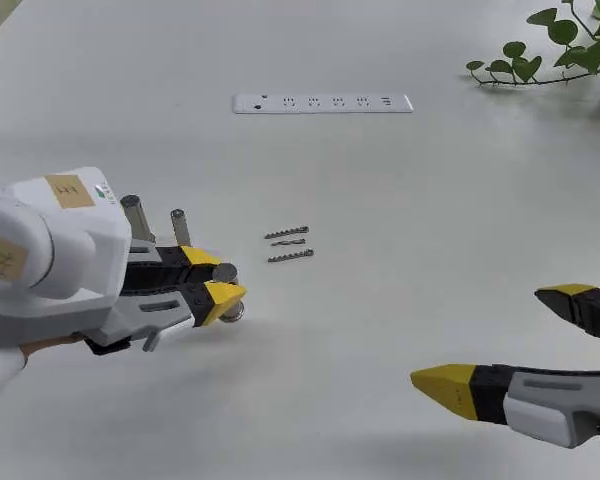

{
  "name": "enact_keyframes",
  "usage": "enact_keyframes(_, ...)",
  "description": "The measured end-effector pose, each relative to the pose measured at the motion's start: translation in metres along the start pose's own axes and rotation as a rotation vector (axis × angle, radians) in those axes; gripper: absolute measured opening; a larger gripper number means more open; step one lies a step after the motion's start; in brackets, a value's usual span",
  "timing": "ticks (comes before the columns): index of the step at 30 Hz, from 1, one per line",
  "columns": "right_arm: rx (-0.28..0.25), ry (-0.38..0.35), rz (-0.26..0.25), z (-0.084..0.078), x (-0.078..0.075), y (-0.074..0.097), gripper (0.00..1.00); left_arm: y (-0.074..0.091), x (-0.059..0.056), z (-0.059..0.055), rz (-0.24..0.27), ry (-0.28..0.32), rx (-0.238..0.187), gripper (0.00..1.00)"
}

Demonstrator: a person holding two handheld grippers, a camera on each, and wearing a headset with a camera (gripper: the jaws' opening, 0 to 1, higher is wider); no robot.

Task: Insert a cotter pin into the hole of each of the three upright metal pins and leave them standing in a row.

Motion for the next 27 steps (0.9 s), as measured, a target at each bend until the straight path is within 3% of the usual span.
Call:
enact_keyframes(11, 0.002, -0.01, 0.0, -0.005, -0.002, 0.002, 0.91, -0.025, -0.015, 0.0, -0.05, -0.012, 0.018, 0.09)
enact_keyframes(27, -0.008, 0.026, 0.012, -0.002, 0.002, 0.002, 0.97, -0.035, -0.012, -0.006, -0.046, 0.016, 0.036, 0.09)
Point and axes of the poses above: the centre of the closed fingertips' face, and the gripper's own axes: y roughly backward along the fingers, x roughly to its left, z roughly out of its top, the point moved 1 cm from there along y, roughly backward along the fingers, and after that the axes turned 2 degrees about x, right-handed, at the moved point
